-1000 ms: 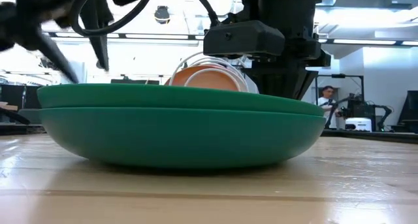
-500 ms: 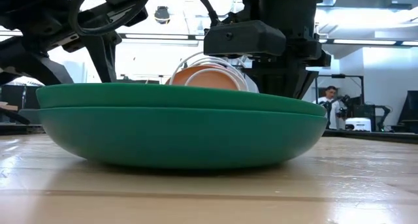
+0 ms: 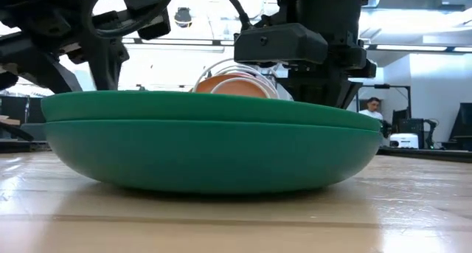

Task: Sort dishes
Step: Put the white plate on the dish rack

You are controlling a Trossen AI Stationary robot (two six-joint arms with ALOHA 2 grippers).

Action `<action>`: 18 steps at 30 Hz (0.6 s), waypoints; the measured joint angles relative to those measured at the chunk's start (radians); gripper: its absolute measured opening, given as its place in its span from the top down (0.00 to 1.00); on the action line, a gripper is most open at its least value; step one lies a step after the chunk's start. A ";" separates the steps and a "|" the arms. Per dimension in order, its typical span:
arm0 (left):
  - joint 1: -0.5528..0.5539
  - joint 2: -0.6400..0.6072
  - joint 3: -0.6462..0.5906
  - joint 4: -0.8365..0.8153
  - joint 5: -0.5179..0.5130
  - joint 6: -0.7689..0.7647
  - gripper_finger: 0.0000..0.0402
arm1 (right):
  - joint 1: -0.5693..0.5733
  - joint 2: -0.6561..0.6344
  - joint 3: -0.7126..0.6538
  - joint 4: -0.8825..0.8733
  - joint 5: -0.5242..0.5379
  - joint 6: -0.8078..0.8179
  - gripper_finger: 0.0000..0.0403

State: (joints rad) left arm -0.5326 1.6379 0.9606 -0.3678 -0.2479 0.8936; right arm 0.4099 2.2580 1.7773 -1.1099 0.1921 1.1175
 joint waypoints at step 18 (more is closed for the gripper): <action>0.004 -0.006 0.002 0.029 -0.121 -0.045 0.99 | 0.104 -0.224 -0.003 0.008 0.186 0.007 0.99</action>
State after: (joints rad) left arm -0.5284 1.6319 0.9627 -0.3390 -0.3690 0.8487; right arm 0.5143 2.0336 1.7741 -1.1017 0.3779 1.1248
